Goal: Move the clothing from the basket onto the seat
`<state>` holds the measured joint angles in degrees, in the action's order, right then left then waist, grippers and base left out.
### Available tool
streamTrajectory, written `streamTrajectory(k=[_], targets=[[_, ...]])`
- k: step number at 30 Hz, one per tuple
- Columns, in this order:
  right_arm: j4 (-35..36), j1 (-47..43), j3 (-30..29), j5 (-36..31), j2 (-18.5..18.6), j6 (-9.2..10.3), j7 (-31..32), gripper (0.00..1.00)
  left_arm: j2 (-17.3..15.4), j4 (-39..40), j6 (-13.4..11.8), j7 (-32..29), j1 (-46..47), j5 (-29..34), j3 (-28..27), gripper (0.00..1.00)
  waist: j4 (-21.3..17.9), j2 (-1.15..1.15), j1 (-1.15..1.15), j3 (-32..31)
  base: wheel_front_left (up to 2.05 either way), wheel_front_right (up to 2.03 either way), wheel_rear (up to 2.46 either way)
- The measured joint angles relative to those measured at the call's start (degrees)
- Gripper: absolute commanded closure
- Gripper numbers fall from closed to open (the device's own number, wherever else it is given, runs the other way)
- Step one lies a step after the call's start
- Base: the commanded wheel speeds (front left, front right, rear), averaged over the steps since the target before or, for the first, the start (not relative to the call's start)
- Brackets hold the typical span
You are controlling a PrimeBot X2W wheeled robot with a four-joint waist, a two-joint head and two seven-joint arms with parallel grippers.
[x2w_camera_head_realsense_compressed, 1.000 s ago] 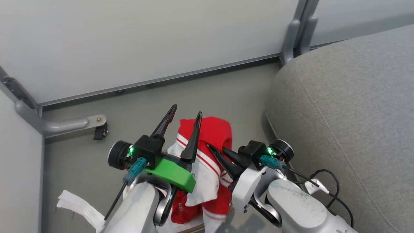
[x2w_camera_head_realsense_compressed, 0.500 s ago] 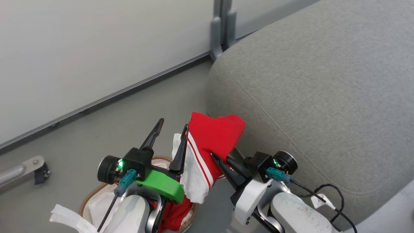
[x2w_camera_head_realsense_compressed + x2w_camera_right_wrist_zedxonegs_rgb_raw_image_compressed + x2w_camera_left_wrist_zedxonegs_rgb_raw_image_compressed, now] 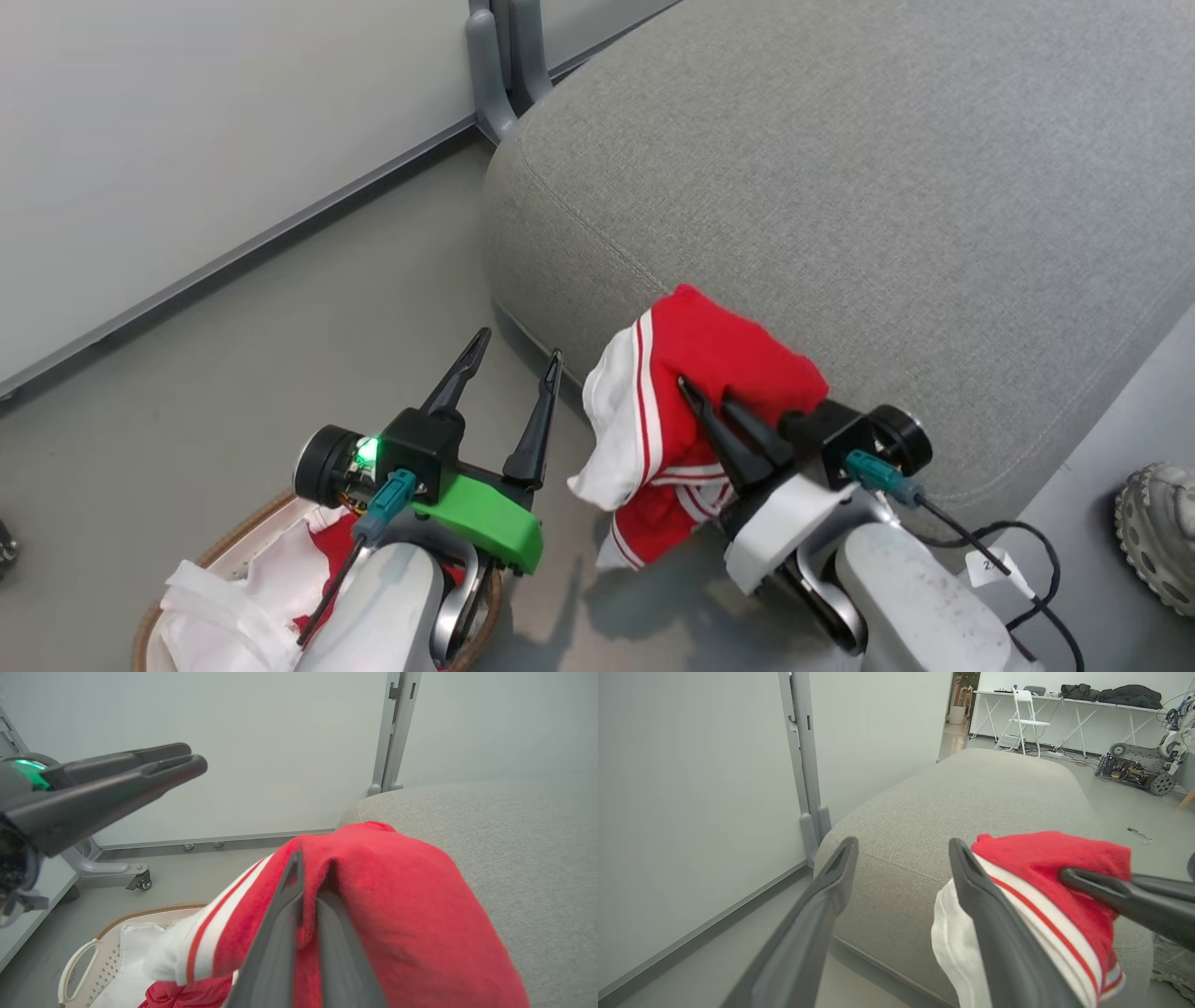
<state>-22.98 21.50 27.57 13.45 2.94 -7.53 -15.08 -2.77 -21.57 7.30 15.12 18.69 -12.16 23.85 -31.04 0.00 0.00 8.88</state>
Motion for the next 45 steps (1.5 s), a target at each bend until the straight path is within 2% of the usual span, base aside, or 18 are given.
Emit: streamTrajectory(k=[7, 14, 24, 31, 37, 38, 39, 40, 45], targets=[[-2.33, 10.01, -5.02, -6.66, 0.33, 0.0, 0.0, 1.0, -1.9, 1.22, 0.02, 0.0, 0.33, 0.64, 0.51, 0.0, -0.35, 0.0, 0.0, 3.54, 0.0, 0.0, 0.0], [-6.14, 22.71, -10.14, -10.51, 5.43, 0.0, 0.0, 1.0, -4.71, 3.36, 0.02, 0.0, 1.65, 0.78, 1.23, 0.0, 0.11, 0.0, 0.0, 8.32, 0.0, 0.0, 0.0], [-13.63, 34.54, -23.97, -15.86, 13.11, 0.0, -0.01, 1.0, -9.14, 6.42, 0.03, 0.0, 7.05, 0.77, 2.47, 0.0, 4.4, 0.0, 0.01, 17.25, 0.0, 0.0, 0.0], [-18.02, 38.8, -29.95, -19.29, 15.37, -0.01, -0.01, 1.0, -10.45, 7.65, 0.03, 0.0, 9.87, 0.71, 2.66, 0.0, 8.1, 0.0, 0.01, 23.49, 0.0, 0.0, 0.0], [-19.83, 40.07, -37.64, -21.04, 14.46, 0.0, -0.01, 1.0, -11.01, 7.77, 0.03, 0.0, 10.9, 0.68, 2.03, 0.0, 11.05, 0.0, 0.01, 28.1, 0.0, 0.0, 0.0], [-19.86, 40.02, -38.58, -21.53, 14.02, 0.0, -0.01, 0.75, -11.01, 7.76, 0.03, 0.0, 11.0, 0.68, 1.93, 0.0, 11.49, 0.0, 0.01, 28.59, 0.0, 0.0, 0.0], [-19.69, 39.85, -39.95, -22.16, 13.39, 0.0, -0.01, 0.28, -11.0, 7.76, 0.03, 0.0, 11.09, 0.69, 1.69, 0.0, 12.05, 0.0, 0.01, 29.07, 0.0, 0.0, 0.0], [-19.2, 39.48, -40.97, -22.49, 12.65, 0.0, -0.01, 0.0, -11.01, 7.64, 0.03, 0.0, 11.12, 0.81, 1.16, 0.0, 12.58, 0.0, 0.01, 29.49, 0.0, 0.0, 0.0], [-15.93, 35.95, -43.32, -24.02, 10.34, 0.0, -0.02, 0.0, -9.96, 7.51, 0.03, 0.0, 10.98, 0.87, -1.83, 0.0, 14.22, 0.0, 0.01, 29.57, 0.0, 0.0, 0.0]])
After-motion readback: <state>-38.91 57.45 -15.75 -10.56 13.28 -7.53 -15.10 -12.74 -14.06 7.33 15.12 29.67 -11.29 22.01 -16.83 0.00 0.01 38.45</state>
